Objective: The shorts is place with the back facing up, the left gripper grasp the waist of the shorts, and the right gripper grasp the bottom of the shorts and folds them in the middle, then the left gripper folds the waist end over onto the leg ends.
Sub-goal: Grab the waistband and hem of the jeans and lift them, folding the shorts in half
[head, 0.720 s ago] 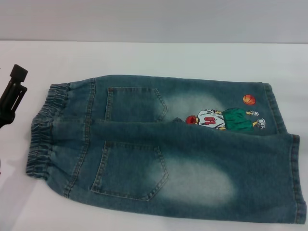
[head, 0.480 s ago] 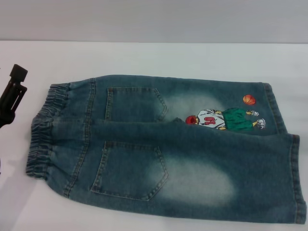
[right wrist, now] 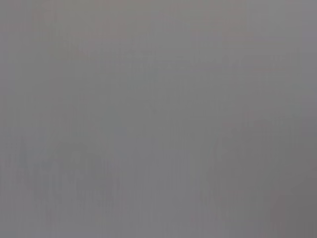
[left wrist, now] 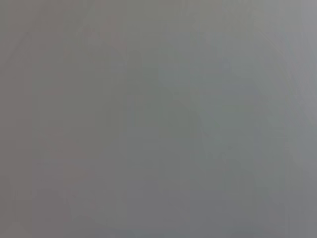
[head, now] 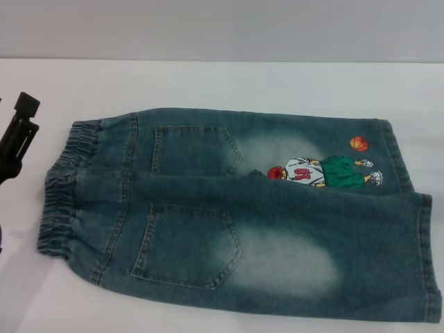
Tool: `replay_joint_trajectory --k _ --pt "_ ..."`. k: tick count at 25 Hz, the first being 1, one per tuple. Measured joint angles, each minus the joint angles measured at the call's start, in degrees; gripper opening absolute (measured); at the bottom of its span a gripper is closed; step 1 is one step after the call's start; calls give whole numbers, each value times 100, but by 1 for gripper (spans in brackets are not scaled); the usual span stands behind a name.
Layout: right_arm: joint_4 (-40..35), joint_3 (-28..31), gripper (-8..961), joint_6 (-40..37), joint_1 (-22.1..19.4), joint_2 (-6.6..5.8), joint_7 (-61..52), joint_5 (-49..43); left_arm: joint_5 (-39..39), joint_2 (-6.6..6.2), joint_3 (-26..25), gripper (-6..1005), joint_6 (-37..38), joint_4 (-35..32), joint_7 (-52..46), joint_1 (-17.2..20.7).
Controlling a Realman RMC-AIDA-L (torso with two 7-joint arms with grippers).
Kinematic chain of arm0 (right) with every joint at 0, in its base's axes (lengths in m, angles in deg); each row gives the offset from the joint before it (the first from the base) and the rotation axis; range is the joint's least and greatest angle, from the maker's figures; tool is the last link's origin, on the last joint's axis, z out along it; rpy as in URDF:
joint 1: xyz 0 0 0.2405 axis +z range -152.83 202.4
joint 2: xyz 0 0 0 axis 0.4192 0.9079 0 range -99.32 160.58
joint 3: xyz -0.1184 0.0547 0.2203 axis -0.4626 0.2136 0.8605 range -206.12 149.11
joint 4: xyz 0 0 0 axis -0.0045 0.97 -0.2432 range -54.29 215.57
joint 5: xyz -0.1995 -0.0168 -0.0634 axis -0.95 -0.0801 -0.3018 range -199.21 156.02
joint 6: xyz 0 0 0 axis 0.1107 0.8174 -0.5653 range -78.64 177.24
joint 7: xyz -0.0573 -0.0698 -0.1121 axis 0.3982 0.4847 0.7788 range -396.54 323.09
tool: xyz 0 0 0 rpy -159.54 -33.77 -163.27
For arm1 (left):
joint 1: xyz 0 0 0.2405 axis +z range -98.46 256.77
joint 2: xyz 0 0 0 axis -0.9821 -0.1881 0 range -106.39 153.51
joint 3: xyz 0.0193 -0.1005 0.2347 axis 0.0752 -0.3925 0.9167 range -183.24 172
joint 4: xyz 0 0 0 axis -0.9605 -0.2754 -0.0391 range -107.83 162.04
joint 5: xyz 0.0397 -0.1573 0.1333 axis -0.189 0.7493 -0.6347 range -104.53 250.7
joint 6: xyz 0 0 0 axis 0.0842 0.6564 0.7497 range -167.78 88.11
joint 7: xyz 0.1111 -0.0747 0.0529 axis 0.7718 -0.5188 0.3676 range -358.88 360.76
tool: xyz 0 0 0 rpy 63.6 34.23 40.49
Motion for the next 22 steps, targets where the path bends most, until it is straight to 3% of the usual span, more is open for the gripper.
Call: replay_joint_trajectory --k 11,12,14,15,18,20,22 --pt "-5 -94 648 -31 47 0 -404 -266 -659 -74 87 829 -276 -692 -1201 -59" --pt "-16 -96 648 -41 49 -1 -472 -338 -969 -110 92 829 -506 -1276 -2096 -71" --pt "-49 -109 649 -56 50 -7 -544 -448 -1270 -175 94 829 -802 -1861 -2992 -80" --pt "-63 -123 649 -61 51 -8 -554 -488 -1571 -256 94 829 -1010 -2331 -3725 -108" --pt "-78 -160 649 -64 54 -8 -562 -561 -2014 -442 95 829 -1131 -2811 -4596 -211" --pt "-84 -160 649 -66 59 -9 -564 -573 -2374 -645 95 829 -1148 -3029 -5198 -325" --pt "-84 -160 649 -69 61 -9 -564 -574 -2947 -942 93 829 -1103 -3184 -5945 -496"
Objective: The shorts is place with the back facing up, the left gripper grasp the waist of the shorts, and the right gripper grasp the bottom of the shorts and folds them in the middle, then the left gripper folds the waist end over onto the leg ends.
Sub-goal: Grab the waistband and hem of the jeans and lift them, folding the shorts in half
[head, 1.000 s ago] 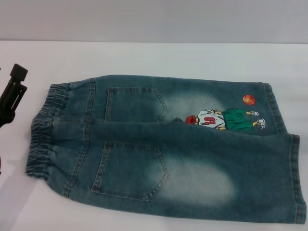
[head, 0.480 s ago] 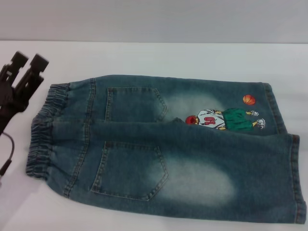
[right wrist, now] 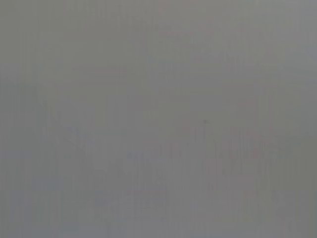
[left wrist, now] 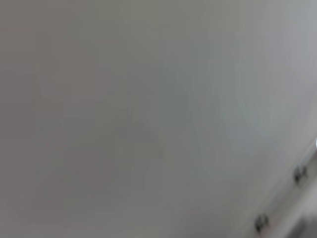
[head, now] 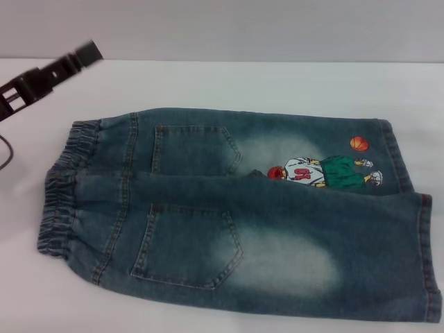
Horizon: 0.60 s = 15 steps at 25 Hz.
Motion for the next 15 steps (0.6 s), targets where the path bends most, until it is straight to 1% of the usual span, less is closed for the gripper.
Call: replay_joint_trajectory --k 2,3,4,6,9,12,13,15 --pt "0 2 649 -3 0 0 -1 -1 -608 -257 -14 829 69 -153 -689 -137" --pt "0 1 648 -5 0 0 -2 -2 -1031 -367 -30 829 112 -301 -1122 -184" --pt "0 3 648 -6 0 0 -2 -3 -1381 -445 -62 829 144 -453 -1469 -208" --pt "0 3 647 -8 0 0 -3 -5 -1983 -522 -140 829 232 -742 -1952 -210" --pt "-7 16 647 -9 0 -3 -4 -7 -2799 -583 -381 829 481 -1078 -2482 -159" --pt "-51 29 648 -11 0 -8 -4 -7 -3541 -633 -716 829 646 -1181 -2781 -124" --pt "-54 35 648 -12 0 -9 -3 -7 -3890 -655 -917 829 666 -1184 -2862 -100" --pt "-58 47 648 -12 2 -9 -3 -7 -4211 -668 -1097 829 668 -1182 -2905 -70"
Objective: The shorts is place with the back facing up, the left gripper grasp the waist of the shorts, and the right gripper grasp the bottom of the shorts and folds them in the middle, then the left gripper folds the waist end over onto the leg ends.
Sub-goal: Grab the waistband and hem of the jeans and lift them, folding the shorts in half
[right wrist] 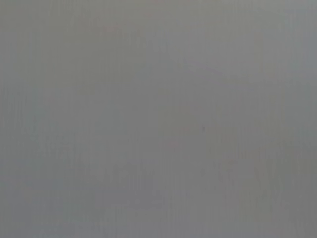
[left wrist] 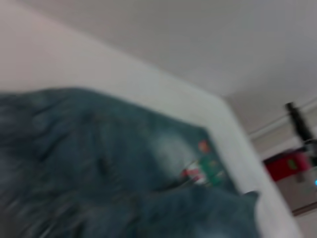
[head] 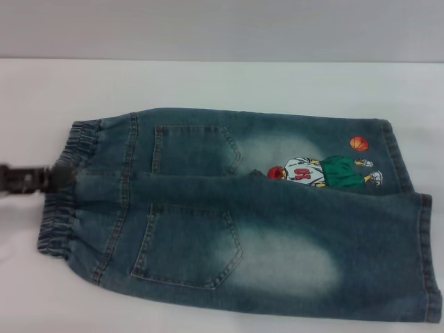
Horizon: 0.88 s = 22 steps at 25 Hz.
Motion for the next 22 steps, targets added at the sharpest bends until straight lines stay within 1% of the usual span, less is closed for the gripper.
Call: replay_joint_trajectory --k 1,2,3,6,11,15,22 --pt "-3 2 648 0 1 0 0 0 -195 -1 -82 829 0 1 -17 31" --pt "-5 5 648 0 2 0 0 0 -195 -1 -82 829 0 1 -17 31" --pt "-7 7 648 0 2 0 0 0 -508 2 -189 829 -32 -2 -35 105" --pt "-9 1 649 3 3 0 -1 0 -707 31 -269 829 -145 -6 -34 206" --pt "-9 -33 649 7 6 0 -3 1 -853 87 -312 830 -445 -5 15 345" --pt "-9 -36 648 7 7 3 -4 1 -1045 114 -315 830 -641 17 28 375" --pt "-9 -36 647 3 4 7 -4 1 -1142 244 -318 830 -930 36 59 419"
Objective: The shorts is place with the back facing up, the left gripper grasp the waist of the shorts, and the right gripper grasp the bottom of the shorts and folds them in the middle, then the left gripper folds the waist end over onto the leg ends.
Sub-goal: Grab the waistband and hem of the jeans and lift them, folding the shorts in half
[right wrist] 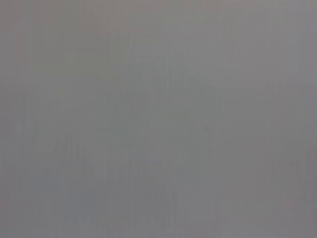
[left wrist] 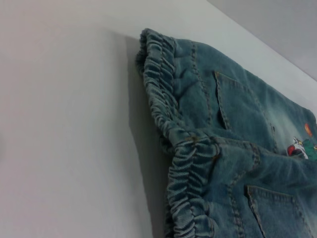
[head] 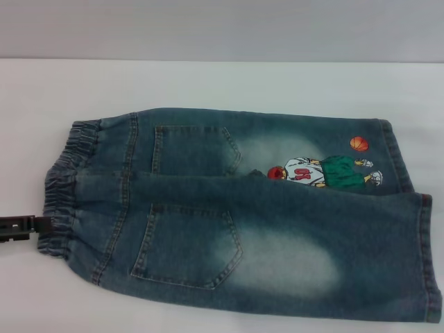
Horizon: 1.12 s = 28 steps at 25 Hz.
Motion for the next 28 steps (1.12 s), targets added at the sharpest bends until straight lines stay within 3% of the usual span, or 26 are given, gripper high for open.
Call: replay_joint_trajectory --k 28 --pt "1 0 649 -1 20 -16 5 0 -85 211 62 830 -260 5 152 36"
